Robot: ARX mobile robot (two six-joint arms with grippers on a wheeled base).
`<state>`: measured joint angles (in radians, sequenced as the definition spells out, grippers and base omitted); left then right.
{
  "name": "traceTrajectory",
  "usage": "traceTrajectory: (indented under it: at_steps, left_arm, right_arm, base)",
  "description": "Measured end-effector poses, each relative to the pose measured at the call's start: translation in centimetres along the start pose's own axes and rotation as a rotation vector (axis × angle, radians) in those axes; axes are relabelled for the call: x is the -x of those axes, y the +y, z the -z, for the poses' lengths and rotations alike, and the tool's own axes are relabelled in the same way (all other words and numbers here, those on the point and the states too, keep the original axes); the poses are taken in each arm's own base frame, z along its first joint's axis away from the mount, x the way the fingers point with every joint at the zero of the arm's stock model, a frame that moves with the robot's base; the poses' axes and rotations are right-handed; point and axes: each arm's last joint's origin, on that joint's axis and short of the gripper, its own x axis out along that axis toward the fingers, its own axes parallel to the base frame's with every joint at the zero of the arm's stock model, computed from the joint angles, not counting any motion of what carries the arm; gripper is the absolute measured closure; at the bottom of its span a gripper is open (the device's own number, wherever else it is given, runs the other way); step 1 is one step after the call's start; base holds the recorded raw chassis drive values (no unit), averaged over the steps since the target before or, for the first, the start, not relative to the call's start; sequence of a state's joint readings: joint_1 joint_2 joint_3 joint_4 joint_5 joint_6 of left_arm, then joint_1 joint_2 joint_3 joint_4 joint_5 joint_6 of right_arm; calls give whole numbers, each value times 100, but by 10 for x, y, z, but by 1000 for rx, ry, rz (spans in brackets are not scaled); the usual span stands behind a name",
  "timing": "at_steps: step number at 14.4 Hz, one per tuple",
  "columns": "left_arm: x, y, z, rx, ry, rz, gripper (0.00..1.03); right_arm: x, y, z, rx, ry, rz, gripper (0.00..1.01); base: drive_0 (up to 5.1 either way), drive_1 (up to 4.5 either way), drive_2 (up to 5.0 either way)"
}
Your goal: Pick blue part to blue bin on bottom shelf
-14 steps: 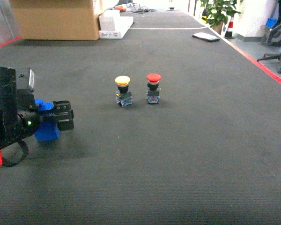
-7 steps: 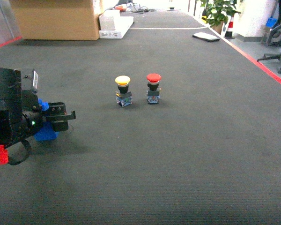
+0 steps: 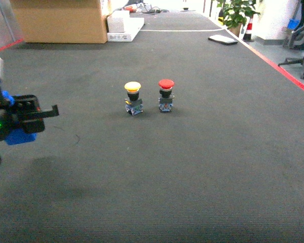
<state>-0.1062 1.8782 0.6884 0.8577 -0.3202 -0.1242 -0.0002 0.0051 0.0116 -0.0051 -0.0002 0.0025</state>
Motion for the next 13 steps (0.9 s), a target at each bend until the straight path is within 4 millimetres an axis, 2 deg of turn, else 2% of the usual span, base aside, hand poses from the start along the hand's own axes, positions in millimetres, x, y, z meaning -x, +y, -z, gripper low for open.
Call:
traceTrajectory:
  at_steps: [3,5,6,7,8,11,13]
  left_arm:
    - [90,11,-27,-7,-40,9,59]
    - [146,14,-54,19,-142,7,59]
    - [174,14,-60,32,-190,20,59]
    - [198,15,-59,38,-217,27,59]
    - [217,19,-49,36,-219,4,59]
    - [249,22,-30,56,-204,-1,59]
    - [248,24,-29,81,-207,-9,59]
  right_arm:
    - [0,0,0,0,0,0,3]
    - [0,0,0,0,0,0,3]
    - [0,0,0,0,0,0,3]
    - [0,0,0,0,0,0,3]
    - [0,0,0,0,0,0,3]
    - [0,0,0,0,0,0,3]
    - [0,0,0,0,0,0,3]
  base:
    - [0,0,0]
    - [0,0,0]
    - [0,0,0]
    - [0,0,0]
    - [0,0,0]
    - [0,0,0]
    - [0,0,0]
